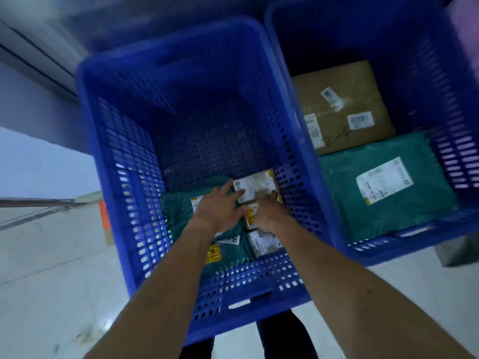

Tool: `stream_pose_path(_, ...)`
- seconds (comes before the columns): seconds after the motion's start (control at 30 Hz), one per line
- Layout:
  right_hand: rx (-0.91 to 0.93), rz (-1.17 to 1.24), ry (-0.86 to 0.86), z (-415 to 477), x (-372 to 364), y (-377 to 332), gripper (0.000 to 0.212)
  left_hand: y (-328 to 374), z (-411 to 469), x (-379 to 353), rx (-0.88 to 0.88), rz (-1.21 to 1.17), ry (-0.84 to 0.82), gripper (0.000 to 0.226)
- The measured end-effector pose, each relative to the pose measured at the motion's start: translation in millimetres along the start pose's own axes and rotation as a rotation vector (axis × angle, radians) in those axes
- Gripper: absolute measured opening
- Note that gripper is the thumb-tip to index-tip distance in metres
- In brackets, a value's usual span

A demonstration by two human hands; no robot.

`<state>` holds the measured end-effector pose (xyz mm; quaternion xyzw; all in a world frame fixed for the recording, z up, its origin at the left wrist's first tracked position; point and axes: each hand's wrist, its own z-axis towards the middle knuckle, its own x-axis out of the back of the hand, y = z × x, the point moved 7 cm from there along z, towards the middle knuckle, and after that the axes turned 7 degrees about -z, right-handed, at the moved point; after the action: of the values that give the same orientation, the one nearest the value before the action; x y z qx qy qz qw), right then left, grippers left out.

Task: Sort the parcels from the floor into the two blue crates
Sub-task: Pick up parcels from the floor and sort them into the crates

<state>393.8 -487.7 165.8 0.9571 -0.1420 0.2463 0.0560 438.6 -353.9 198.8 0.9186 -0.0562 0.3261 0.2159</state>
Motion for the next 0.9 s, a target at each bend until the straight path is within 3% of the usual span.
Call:
stream_pose_path(0.13, 0.053, 0.156, -0.015, -64, 23, -4, 0.071, 32, -61, 35, 0.032, -0.28, 0.133, 0.055)
stream_pose_path(0.23, 0.091, 0.232, -0.028, -118, 46, -6, 0.06, 52, -105, 60, 0.056, -0.337, 0.138, 0.053)
stream_pose_path(0.43, 0.186, 0.227, 0.036, -206, 76, -6, 0.058, 72, -186, 85, 0.079, -0.401, 0.169, 0.057)
stream_pose_path(0.53, 0.25, 0.198, 0.124, -225, 69, -11, 0.033, 78, -217, 89, 0.086, -0.427, 0.214, 0.055)
stream_pose_path(0.6, 0.263, 0.14, 0.068, -237, 54, -16, 0.022, 72, -234, 92, 0.115, -0.454, 0.248, 0.054)
stream_pose_path(0.9, 0.317, 0.084, 0.064, -283, 27, -66, 0.034, 3, -301, 92, 0.197, -0.454, 0.316, 0.052)
